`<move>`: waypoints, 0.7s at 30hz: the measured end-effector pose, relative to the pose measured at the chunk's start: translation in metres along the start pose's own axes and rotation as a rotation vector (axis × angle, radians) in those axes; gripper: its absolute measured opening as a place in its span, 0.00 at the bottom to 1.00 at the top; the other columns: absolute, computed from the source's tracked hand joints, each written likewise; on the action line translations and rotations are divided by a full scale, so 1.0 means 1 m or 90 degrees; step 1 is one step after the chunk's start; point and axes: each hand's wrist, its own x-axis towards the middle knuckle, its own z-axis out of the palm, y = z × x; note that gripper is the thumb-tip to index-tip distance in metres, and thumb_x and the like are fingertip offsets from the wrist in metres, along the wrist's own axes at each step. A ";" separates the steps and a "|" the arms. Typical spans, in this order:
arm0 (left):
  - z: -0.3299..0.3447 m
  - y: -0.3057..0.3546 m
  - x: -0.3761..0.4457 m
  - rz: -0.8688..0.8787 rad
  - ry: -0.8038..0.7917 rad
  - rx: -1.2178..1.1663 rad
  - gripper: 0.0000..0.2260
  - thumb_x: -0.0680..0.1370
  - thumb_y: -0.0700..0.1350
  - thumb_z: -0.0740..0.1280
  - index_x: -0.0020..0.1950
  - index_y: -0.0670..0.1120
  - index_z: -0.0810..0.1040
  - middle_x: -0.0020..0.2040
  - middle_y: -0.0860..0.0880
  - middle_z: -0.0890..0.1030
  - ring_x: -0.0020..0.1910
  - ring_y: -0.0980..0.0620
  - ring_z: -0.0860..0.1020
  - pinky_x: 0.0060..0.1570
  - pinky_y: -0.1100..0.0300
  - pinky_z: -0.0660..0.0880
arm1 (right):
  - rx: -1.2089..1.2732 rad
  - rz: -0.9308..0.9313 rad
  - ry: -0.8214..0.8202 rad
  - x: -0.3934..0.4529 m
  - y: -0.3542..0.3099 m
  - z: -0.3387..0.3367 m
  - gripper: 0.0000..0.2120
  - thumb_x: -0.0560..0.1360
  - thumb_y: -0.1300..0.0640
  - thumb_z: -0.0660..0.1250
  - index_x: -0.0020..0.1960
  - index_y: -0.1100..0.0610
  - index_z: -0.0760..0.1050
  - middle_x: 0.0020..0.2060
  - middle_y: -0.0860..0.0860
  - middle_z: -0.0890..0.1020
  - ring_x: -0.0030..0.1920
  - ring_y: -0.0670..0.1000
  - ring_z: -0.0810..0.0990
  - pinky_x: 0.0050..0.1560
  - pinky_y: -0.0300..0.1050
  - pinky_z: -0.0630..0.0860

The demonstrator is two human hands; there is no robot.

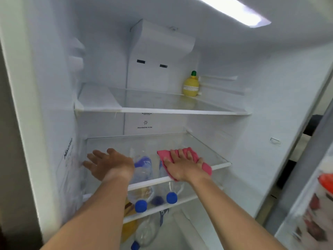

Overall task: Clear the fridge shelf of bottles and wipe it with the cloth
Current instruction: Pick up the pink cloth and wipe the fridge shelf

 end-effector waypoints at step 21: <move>0.015 -0.007 -0.004 0.020 0.077 0.011 0.28 0.81 0.52 0.50 0.80 0.42 0.57 0.81 0.35 0.54 0.80 0.35 0.53 0.78 0.43 0.51 | 0.005 0.142 0.045 0.017 0.087 -0.008 0.33 0.79 0.34 0.39 0.80 0.44 0.51 0.81 0.49 0.52 0.81 0.53 0.47 0.77 0.63 0.44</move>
